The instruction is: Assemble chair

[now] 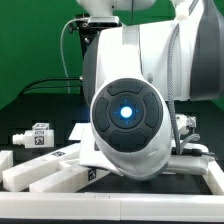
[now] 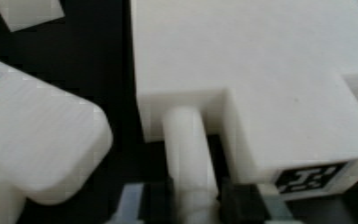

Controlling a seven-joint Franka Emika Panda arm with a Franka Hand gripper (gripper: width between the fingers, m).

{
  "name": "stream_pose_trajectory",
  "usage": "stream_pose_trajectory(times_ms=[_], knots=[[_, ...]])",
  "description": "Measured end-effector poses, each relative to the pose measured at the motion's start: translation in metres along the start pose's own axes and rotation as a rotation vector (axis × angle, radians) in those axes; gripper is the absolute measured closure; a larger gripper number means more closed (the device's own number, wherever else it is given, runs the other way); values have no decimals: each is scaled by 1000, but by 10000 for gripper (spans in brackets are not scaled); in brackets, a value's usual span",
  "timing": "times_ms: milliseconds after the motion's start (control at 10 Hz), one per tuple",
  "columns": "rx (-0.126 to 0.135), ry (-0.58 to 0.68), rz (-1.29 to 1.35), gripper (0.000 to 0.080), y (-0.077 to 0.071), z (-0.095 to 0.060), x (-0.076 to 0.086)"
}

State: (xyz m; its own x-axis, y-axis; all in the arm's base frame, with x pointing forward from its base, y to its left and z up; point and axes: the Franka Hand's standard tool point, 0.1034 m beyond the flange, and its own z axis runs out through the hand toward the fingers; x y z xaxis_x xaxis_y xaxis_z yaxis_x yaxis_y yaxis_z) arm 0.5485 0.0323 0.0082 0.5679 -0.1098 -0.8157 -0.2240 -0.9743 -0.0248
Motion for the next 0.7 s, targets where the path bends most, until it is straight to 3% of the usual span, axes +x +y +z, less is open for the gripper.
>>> stream_pose_trajectory(times_ms=[400,700], knots=[[-4,6,-8,689,-3,-5,-4],[8,83,-38,689,-8,-40,-23]])
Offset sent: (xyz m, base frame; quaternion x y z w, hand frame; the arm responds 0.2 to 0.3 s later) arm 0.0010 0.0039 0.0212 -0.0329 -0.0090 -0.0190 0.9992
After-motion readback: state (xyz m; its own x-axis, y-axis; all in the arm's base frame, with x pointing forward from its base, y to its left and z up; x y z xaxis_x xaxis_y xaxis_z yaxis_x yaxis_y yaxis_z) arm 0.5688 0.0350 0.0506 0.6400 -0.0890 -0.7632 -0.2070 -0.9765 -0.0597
